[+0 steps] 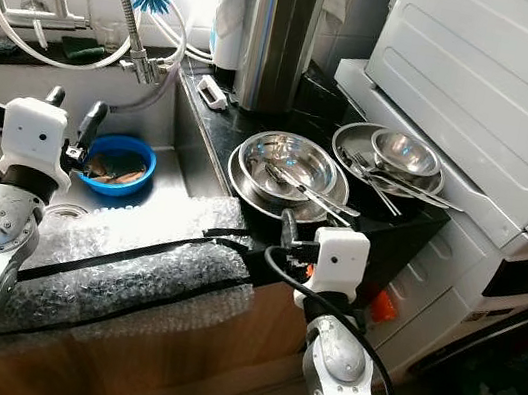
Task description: Kitchen organization
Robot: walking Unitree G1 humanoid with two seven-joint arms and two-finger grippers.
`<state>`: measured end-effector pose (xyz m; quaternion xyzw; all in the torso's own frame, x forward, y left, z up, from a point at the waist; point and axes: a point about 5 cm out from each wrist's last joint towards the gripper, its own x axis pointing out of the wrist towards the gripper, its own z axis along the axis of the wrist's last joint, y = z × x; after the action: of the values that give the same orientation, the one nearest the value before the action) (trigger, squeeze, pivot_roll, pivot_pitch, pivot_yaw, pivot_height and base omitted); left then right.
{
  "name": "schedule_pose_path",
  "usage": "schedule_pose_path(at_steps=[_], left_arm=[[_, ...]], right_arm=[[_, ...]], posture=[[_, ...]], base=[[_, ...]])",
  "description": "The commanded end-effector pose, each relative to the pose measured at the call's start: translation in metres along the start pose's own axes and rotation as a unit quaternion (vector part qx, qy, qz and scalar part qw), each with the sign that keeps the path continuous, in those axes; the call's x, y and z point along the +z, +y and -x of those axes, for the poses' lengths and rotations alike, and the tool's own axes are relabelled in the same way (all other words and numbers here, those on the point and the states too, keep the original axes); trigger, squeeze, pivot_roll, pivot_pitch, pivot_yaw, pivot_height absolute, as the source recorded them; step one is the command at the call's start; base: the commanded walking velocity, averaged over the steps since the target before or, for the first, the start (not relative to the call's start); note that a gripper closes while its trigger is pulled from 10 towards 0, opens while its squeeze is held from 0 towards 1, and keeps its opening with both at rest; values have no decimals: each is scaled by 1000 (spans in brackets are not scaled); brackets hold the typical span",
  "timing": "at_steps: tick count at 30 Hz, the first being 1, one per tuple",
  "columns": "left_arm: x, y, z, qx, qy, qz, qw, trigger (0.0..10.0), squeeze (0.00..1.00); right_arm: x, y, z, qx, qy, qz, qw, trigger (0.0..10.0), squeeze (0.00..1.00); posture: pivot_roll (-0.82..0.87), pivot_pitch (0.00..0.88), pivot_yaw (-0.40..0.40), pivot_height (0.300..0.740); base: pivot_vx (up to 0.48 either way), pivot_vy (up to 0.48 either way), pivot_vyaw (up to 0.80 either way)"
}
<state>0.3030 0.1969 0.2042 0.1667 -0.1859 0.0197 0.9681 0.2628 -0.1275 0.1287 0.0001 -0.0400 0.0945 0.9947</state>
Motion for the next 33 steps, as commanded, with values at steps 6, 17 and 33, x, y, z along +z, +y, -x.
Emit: schedule_pose_path(at_steps=[6, 17, 33], left_arm=[[2, -3, 0, -3, -8, -5, 1000, 10000, 0], [2, -4, 0, -4, -9, -8, 1000, 10000, 0], [1, -8, 0, -10, -11, -16, 1000, 10000, 0]], right_arm=[[7, 4, -5, 15, -18, -1, 1000, 10000, 0], [6, 10, -7, 50, -12, -4, 999, 10000, 0], [11, 2, -9, 17, -28, 7, 999, 10000, 0]], posture=[[-56, 0, -101, 740], [-56, 0, -106, 740], [-56, 0, -110, 740]], base=[[0, 0, 0], [0, 0, 0], [0, 0, 0]])
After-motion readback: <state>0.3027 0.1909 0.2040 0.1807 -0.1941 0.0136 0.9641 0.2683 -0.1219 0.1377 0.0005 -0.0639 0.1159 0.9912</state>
